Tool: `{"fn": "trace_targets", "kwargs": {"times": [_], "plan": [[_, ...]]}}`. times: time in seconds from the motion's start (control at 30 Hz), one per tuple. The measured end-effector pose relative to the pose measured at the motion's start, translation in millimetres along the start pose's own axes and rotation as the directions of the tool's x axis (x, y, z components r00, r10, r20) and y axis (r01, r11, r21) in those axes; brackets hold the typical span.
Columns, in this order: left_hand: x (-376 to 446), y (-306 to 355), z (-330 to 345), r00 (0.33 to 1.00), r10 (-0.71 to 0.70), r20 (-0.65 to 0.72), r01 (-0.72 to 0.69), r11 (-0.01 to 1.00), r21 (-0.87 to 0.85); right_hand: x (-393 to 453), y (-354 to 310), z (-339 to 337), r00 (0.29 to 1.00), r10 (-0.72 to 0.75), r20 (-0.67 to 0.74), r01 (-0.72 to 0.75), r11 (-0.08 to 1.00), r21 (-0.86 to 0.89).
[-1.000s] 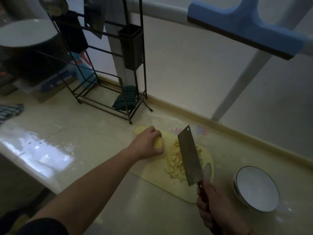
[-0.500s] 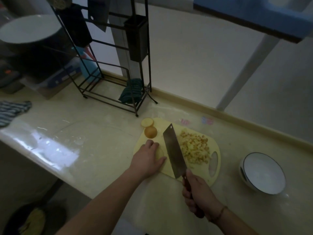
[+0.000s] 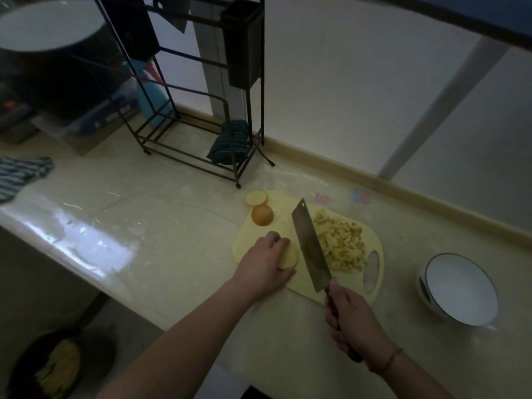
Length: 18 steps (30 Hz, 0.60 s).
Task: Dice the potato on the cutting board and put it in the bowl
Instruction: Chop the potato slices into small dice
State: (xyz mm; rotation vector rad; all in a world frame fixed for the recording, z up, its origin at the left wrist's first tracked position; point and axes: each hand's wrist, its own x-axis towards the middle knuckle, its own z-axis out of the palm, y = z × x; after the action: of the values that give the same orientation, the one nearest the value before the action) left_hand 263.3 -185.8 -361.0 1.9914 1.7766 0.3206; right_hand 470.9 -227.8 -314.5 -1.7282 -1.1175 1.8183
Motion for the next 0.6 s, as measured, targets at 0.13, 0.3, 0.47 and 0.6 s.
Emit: {"fn": "trace_targets", "kwargs": {"times": [0.13,0.3,0.47,0.6], "plan": [[-2.6,-2.0,3.0,0.985,0.164,-0.061,-0.150,0.969,0.194,-1.3,2.1,9.6,0.996,-0.084,-0.034,0.080,0.989,-0.121],[-1.0,-6.8,5.8,0.957,0.271,-0.106,-0.246,0.948,0.204,7.2,4.9,13.7,0.982,-0.166,-0.090,0.140,0.960,-0.241],[-1.5,-6.6,6.3,0.955,0.273,-0.120,-0.248,0.950,0.192,14.6,8.5,9.8,0.973,-0.204,-0.104,0.168,0.944,-0.286],[-1.9,-4.1,8.3,0.954,0.263,-0.146,-0.235,0.955,0.184,13.5,10.8,11.9,0.960,-0.265,-0.094,0.206,0.890,-0.407]]}}
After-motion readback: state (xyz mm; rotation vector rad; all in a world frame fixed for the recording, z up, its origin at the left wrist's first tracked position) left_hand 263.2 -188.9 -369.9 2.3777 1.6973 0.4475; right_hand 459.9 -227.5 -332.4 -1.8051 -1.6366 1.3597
